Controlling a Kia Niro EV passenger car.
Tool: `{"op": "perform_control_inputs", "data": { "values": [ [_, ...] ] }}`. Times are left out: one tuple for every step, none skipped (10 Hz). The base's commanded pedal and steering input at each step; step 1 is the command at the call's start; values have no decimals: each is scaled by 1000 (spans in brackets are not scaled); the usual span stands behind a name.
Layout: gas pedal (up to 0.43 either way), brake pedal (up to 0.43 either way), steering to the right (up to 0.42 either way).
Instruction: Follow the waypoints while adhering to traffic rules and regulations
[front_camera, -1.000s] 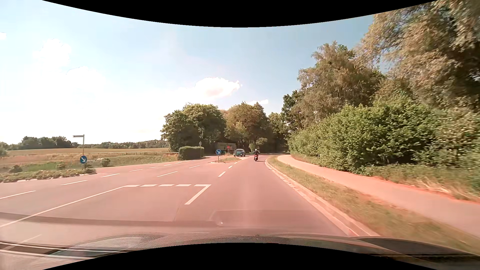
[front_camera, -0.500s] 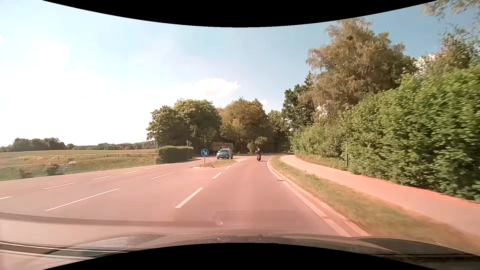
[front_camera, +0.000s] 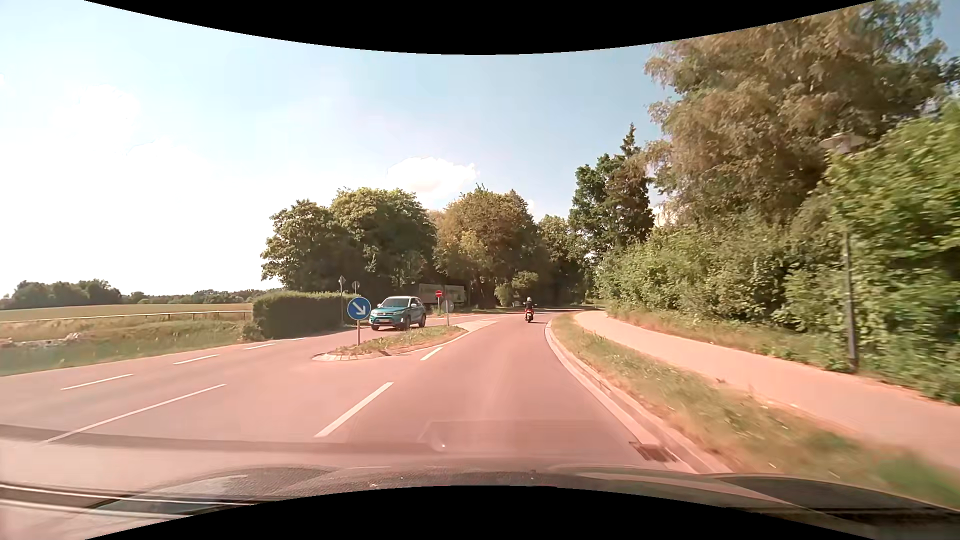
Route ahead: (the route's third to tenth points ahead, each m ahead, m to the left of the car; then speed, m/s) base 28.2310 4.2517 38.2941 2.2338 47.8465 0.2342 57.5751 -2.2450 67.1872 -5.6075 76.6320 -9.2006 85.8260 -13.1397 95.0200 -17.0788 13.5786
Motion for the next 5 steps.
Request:
{"op": "perform_control_inputs", "data": {
  "values": [
    [197,6,-2],
    [220,6,-1],
    [220,6,1],
    [220,6,5],
    [220,6,7]
  ]
}}
